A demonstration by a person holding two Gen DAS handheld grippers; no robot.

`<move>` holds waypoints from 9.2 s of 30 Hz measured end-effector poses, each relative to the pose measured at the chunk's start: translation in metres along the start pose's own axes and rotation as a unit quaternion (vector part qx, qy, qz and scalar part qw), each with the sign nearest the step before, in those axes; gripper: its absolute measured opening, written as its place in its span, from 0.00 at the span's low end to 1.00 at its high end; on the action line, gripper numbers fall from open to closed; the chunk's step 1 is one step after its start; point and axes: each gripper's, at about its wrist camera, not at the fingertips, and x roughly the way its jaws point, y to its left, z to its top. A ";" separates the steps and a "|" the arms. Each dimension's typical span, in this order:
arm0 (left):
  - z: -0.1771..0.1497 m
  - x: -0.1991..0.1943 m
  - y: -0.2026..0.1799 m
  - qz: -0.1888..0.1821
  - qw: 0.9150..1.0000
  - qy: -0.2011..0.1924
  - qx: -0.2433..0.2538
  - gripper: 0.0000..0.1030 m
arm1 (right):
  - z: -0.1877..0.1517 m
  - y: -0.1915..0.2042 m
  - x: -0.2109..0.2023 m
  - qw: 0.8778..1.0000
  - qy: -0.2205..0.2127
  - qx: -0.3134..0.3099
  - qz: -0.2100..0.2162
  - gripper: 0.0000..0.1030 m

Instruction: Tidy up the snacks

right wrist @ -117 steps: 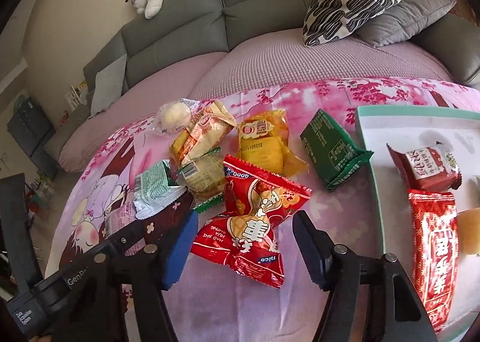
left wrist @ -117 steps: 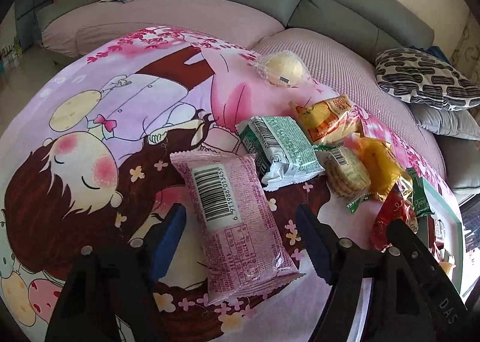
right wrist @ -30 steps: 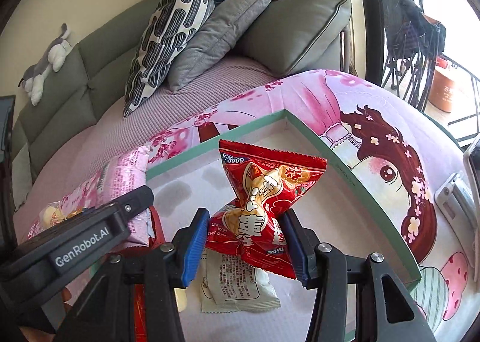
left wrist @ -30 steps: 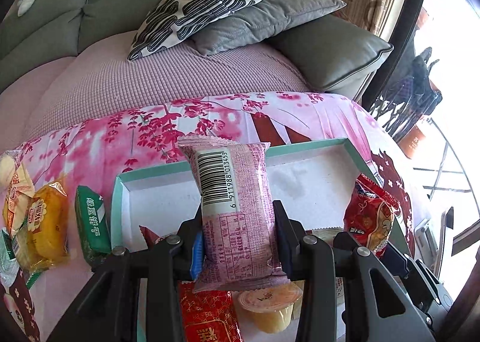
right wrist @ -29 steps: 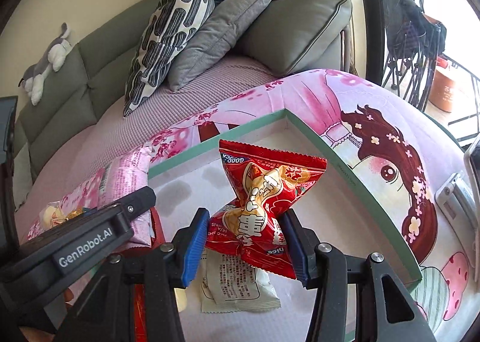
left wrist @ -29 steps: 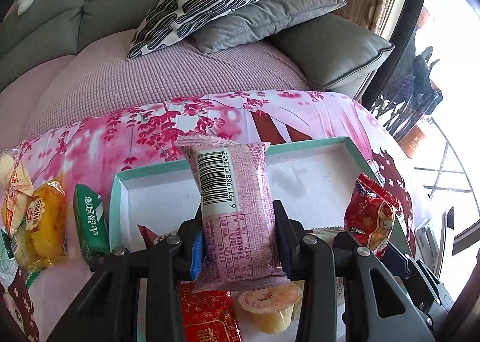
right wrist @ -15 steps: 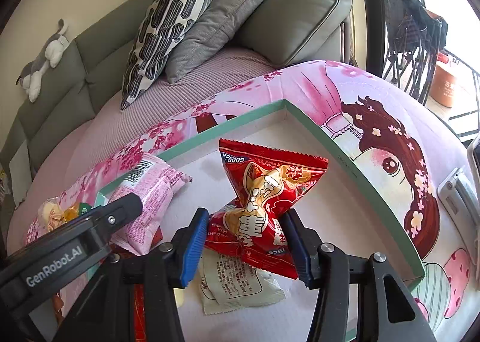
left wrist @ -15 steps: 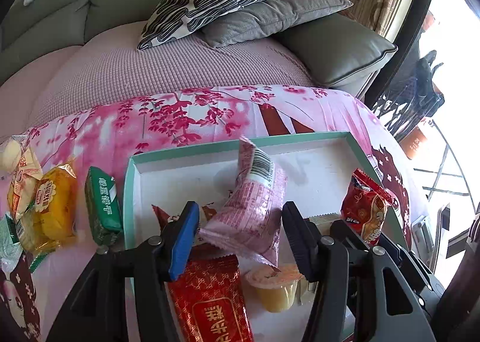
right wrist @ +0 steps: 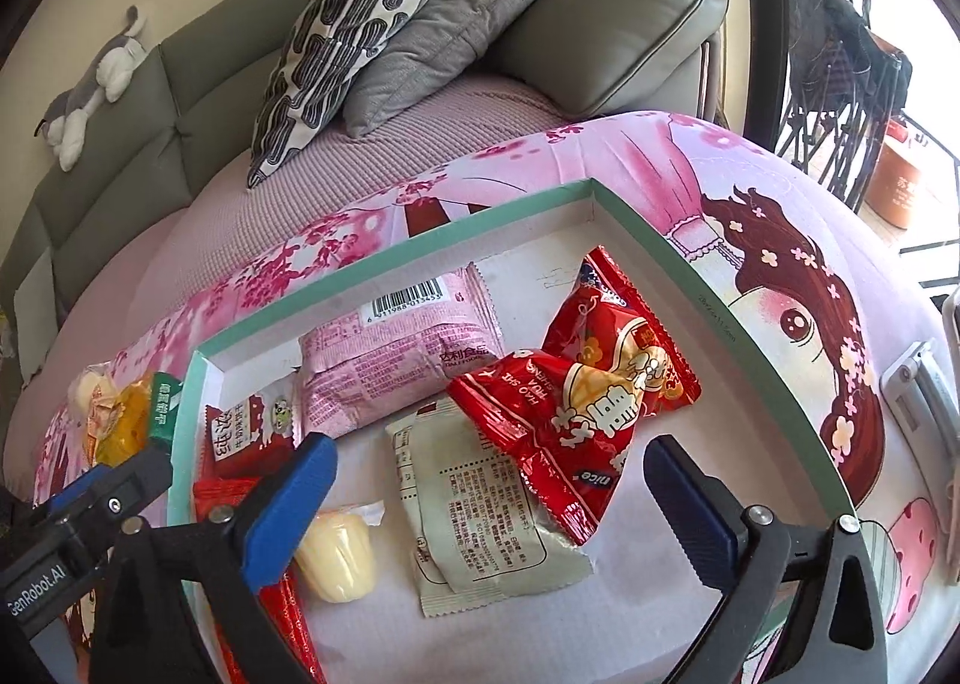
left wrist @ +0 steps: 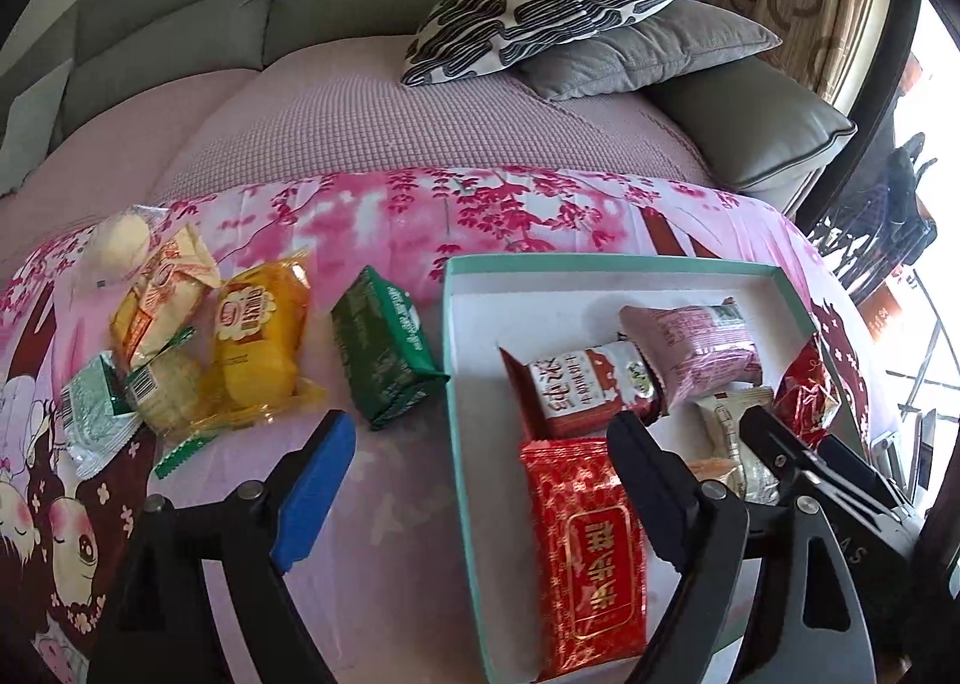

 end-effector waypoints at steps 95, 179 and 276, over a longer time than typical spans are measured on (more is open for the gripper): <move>-0.019 0.006 0.242 0.098 0.962 -0.035 -0.252 0.89 | -0.033 0.269 0.035 0.970 -0.003 -0.224 0.090 0.77; -0.041 -0.046 0.137 0.111 0.982 -0.021 -0.149 0.50 | -0.067 0.191 -0.037 0.969 0.028 -0.205 0.137 0.38; -0.022 -0.009 0.043 0.071 0.997 0.003 -0.038 0.95 | -0.005 0.039 -0.022 0.994 0.012 -0.081 -0.071 1.00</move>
